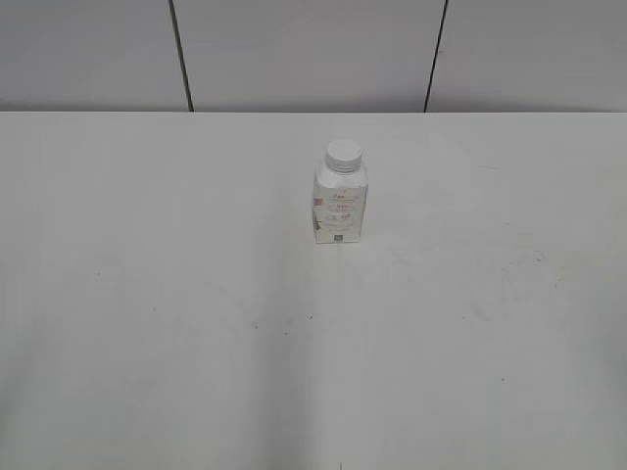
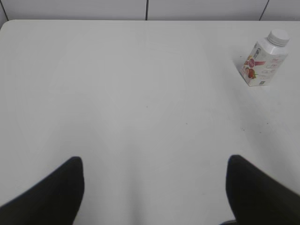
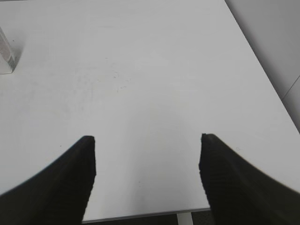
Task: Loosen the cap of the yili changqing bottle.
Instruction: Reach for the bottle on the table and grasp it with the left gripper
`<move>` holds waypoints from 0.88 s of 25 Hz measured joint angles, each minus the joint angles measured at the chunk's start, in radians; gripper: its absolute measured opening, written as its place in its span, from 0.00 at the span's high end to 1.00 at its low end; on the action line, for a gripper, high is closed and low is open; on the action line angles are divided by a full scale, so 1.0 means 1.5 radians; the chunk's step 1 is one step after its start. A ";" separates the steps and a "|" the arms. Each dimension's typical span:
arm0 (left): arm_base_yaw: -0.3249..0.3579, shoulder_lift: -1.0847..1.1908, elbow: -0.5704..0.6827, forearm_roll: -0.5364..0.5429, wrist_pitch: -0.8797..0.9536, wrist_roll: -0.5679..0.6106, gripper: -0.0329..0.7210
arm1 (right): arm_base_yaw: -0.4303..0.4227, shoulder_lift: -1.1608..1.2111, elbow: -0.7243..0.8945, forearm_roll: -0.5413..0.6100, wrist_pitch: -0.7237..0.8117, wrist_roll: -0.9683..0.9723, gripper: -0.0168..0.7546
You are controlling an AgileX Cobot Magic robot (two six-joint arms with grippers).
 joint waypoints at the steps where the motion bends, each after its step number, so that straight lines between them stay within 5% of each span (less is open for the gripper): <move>1: 0.000 0.000 0.000 0.000 0.000 0.000 0.21 | 0.000 0.000 0.000 0.000 0.000 0.000 0.27; 15: 0.000 0.050 -0.009 -0.002 -0.028 0.005 0.21 | 0.000 0.000 0.000 0.000 0.000 0.000 0.27; 22: 0.000 0.179 -0.015 -0.002 -0.157 0.013 0.21 | 0.000 0.000 0.000 0.000 0.000 0.000 0.27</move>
